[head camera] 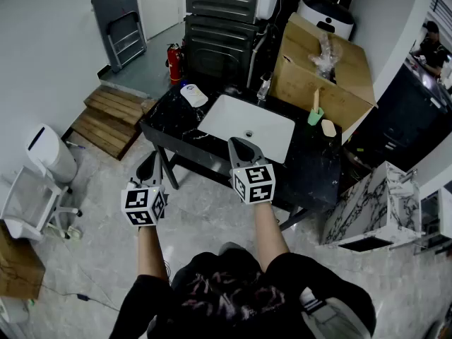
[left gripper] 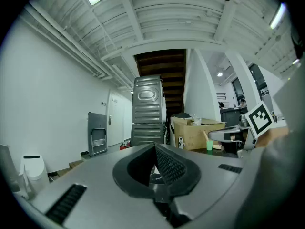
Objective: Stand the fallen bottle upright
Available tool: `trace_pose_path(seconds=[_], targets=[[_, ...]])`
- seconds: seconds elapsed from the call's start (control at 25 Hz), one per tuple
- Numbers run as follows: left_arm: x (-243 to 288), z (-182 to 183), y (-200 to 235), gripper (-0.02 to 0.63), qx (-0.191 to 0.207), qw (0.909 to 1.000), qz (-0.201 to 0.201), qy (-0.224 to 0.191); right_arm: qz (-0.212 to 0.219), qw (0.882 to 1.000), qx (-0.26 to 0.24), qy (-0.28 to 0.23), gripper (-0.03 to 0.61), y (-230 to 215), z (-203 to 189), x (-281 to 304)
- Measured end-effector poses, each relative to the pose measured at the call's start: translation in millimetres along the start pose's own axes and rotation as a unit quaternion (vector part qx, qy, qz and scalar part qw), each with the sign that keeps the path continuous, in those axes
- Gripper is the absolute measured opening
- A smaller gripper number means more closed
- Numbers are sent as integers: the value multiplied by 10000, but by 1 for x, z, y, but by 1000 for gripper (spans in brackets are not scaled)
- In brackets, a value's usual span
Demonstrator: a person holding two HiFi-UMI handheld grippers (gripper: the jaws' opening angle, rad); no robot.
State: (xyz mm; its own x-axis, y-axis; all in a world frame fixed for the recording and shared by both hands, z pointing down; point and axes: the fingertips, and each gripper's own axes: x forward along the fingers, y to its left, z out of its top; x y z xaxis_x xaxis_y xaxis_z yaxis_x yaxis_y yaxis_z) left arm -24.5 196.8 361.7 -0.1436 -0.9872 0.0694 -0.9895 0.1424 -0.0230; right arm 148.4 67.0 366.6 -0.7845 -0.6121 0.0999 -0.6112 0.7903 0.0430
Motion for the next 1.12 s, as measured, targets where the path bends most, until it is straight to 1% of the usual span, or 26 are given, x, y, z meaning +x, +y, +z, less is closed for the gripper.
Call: trace_pose_path(seconds=[0.28,0.52,0.76,0.96,1.12], targets=[[1,-7,7,9,-64,10000,-32,20,-47,9999,111,35,14,2,-3,5],[2,-9,12,9,-88,9999,-29,47,-91,9998,-62,175,14,5,-11,10],[3,-11,23,9,-98,9999,16,53,-142,9997,-116,137,14,7,-10,19],[7,-9,37,9,93,9999,-2,99,-155,9997,-153,61,14,9,-6,24],[12,-7,46,9,12,10000,7,77,-180,9996,-218,72,14,10,-1,30]])
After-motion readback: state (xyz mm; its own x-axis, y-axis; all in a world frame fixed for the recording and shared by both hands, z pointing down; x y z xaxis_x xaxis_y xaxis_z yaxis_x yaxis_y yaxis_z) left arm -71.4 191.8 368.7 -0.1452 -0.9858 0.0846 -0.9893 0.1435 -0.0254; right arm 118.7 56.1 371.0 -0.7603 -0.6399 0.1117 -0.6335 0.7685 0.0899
